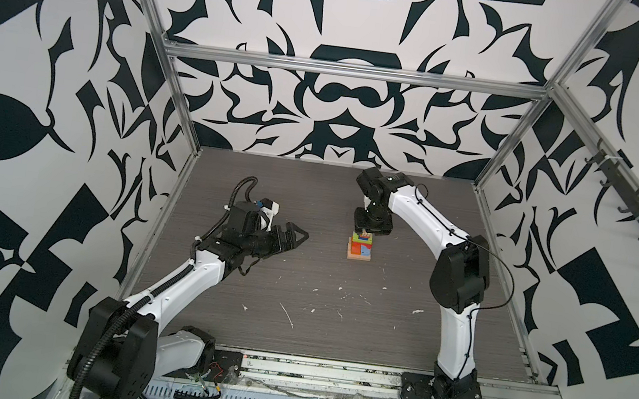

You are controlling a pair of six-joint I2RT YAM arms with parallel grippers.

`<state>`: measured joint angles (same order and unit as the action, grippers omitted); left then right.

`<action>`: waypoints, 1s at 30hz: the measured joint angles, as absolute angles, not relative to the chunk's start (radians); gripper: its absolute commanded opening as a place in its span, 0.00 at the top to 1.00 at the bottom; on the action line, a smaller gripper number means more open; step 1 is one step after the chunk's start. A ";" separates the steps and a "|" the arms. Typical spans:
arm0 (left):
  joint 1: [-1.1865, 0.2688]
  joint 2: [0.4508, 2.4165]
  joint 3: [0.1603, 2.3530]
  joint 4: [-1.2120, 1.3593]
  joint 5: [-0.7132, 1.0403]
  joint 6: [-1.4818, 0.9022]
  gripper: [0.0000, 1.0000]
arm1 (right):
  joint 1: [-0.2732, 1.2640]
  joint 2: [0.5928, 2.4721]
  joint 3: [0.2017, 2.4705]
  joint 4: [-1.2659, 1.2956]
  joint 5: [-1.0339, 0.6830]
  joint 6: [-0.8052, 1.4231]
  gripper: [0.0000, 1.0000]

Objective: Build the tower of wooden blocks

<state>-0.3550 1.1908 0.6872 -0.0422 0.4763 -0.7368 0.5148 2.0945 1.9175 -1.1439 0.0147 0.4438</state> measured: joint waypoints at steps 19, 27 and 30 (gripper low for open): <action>-0.355 1.190 0.677 -0.034 0.484 -0.736 0.00 | 0.530 2.125 1.966 -1.153 0.031 0.462 0.46; -0.355 1.188 0.677 -0.034 0.509 -0.734 0.00 | 0.538 2.142 1.966 -1.155 0.050 0.480 0.46; -0.355 1.188 0.677 -0.034 0.519 -0.733 0.01 | 0.540 2.142 1.963 -1.148 0.055 0.492 0.46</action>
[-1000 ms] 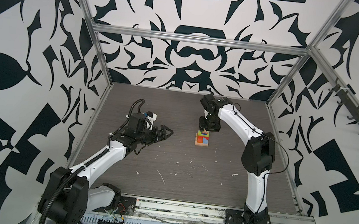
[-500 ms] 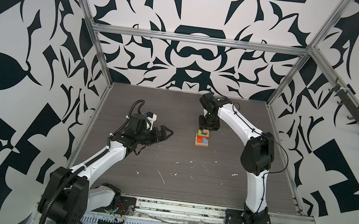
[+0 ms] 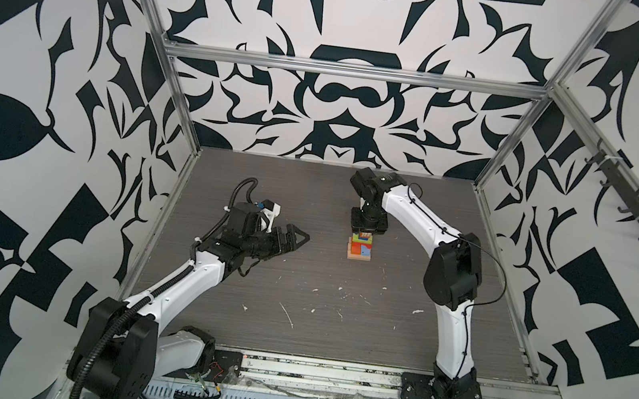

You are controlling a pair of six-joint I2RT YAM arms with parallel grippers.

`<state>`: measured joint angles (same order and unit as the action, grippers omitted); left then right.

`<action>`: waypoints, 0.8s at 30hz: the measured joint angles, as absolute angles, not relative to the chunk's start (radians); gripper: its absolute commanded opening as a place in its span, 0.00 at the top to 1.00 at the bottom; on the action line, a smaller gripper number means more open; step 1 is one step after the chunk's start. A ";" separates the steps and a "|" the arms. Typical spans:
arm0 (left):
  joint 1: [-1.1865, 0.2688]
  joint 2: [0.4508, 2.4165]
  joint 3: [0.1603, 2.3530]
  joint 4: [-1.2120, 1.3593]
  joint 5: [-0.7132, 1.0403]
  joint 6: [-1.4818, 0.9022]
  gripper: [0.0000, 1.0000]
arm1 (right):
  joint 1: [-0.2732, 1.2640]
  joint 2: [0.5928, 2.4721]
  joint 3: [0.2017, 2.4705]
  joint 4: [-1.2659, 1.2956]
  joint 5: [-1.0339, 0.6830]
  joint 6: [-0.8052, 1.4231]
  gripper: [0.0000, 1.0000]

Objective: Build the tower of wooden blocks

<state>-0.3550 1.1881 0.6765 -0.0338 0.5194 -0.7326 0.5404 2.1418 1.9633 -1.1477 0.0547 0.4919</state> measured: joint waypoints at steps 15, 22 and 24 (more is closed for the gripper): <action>-0.355 1.188 0.677 -0.033 0.524 -0.732 0.00 | 0.543 2.142 1.953 -1.136 0.060 0.509 0.51; -0.355 1.188 0.677 -0.033 0.525 -0.732 0.00 | 0.543 2.142 1.953 -1.132 0.060 0.517 0.53; -0.355 1.188 0.677 -0.033 0.525 -0.732 0.01 | 0.543 2.142 1.951 -1.131 0.060 0.518 0.54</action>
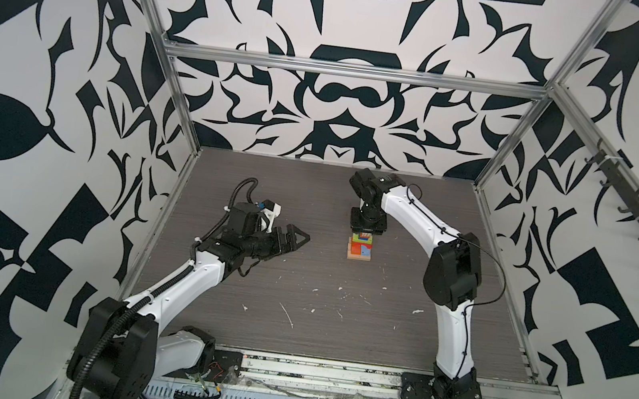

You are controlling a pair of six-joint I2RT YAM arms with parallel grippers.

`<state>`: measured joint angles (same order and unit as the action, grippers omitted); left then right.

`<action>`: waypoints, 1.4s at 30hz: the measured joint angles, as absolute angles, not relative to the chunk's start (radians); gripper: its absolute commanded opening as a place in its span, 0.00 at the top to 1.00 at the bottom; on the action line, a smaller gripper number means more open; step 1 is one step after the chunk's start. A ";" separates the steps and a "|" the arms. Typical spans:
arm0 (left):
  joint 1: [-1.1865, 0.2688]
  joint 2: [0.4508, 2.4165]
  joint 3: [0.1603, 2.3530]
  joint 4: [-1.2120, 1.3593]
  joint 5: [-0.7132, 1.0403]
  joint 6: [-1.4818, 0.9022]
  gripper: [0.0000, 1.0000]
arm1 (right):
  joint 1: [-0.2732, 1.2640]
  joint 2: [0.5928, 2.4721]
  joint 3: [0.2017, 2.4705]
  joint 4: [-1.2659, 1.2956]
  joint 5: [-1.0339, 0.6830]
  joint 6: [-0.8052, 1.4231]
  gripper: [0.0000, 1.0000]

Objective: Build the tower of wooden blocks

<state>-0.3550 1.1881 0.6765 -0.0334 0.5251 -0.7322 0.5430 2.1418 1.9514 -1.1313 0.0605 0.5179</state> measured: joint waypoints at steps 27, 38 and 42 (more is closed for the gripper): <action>-0.355 1.188 0.677 -0.033 0.525 -0.733 0.00 | 0.543 2.142 1.942 -1.131 0.069 0.521 0.63; -0.355 1.188 0.677 -0.027 0.525 -0.733 0.00 | 0.543 2.142 1.942 -1.131 0.073 0.521 0.66; -0.355 1.188 0.677 -0.026 0.525 -0.733 0.01 | 0.543 2.142 1.942 -1.131 0.074 0.521 0.66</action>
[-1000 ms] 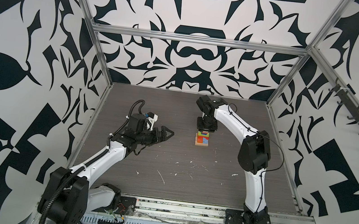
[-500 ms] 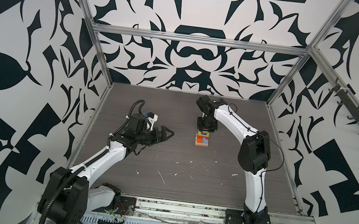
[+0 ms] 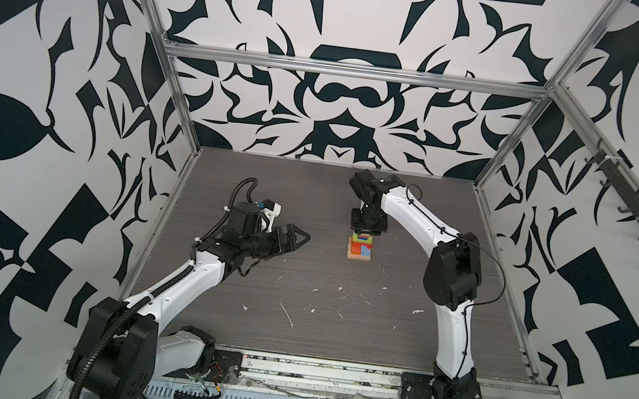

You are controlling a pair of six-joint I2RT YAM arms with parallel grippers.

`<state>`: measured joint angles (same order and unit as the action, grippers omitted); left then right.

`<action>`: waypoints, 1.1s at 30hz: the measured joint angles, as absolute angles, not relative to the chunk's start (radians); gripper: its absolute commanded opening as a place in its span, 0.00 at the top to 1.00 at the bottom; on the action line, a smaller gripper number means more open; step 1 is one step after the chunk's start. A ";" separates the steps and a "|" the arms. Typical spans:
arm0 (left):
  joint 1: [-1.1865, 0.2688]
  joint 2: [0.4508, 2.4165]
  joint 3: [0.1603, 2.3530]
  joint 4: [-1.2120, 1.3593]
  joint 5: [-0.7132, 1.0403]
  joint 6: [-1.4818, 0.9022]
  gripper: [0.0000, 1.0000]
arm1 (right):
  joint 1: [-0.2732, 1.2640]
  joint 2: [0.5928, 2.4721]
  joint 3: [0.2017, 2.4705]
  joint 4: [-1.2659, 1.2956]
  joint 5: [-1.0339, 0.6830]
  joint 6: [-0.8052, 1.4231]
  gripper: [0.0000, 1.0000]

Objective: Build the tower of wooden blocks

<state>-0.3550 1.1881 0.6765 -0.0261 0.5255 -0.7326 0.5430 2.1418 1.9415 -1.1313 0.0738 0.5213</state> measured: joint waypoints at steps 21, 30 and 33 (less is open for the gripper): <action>-0.355 1.188 0.677 -0.026 0.529 -0.733 0.01 | 0.543 2.142 1.941 -1.132 0.084 0.521 0.56; -0.355 1.188 0.677 -0.027 0.529 -0.733 0.00 | 0.543 2.142 1.941 -1.132 0.083 0.520 0.51; -0.355 1.188 0.677 -0.027 0.529 -0.734 0.00 | 0.543 2.141 1.940 -1.130 0.083 0.517 0.47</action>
<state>-0.3550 1.1881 0.6765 -0.0265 0.5293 -0.7338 0.5430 2.1414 1.9396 -1.1297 0.0826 0.5171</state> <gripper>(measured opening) 0.994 0.512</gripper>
